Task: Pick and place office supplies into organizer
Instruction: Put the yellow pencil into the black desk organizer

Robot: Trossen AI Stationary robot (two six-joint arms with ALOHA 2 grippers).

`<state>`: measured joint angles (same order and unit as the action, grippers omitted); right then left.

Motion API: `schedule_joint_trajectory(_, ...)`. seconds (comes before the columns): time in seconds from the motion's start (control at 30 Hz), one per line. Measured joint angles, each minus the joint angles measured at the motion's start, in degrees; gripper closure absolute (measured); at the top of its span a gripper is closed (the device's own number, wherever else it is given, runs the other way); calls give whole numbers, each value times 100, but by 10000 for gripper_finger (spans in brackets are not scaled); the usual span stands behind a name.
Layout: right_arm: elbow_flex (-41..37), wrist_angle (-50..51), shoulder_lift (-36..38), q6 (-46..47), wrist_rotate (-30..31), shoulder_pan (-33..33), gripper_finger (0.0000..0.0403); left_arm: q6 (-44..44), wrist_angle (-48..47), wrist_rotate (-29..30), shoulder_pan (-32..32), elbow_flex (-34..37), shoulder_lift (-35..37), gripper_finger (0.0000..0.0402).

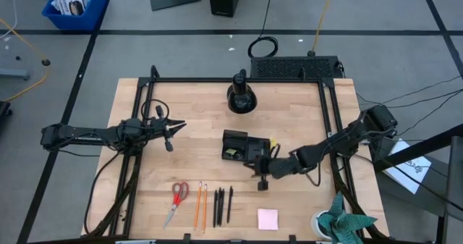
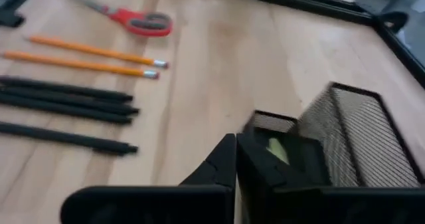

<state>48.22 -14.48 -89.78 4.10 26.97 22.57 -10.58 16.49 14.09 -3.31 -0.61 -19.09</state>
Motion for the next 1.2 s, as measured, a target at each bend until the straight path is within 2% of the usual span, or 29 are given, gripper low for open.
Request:
schedule_joint_trajectory(0.2, -1394, -1649, 729, -7, -17, -149, 402, -117, -59, 1, 0, 1, -2, 350)
schedule_joint_trajectory(0.37, -2395, -2643, 1291, 9, -153, -151, 402, -119, -98, 56, 2, 1, -2, 350)
schedule_joint_trajectory(0.63, -3564, -4094, 1539, 82, -152, -159, 402, -108, -94, 198, 0, -1, 0, 350)
schedule_joint_trajectory(0.8, -3806, -4450, 1710, -31, -136, -236, 402, -52, -27, 200, 0, 1, 0, 350)
schedule_joint_trajectory(0.9, -3807, -4240, 2218, -318, 64, -230, 402, 38, -37, 200, 0, 1, 0, 350)
schedule_joint_trajectory(1.0, -3807, -3440, 3047, -515, 327, -236, 402, 58, -77, 200, 2, -1, 0, 350)
schedule_joint_trajectory(1.1, -3725, -2234, 4055, -519, 336, -232, 402, 38, -155, 200, 0, -1, -2, 350)
schedule_joint_trajectory(1.2, -3378, -466, 4969, -341, 649, -226, 402, 0, -169, 208, 2, 1, 0, 350)
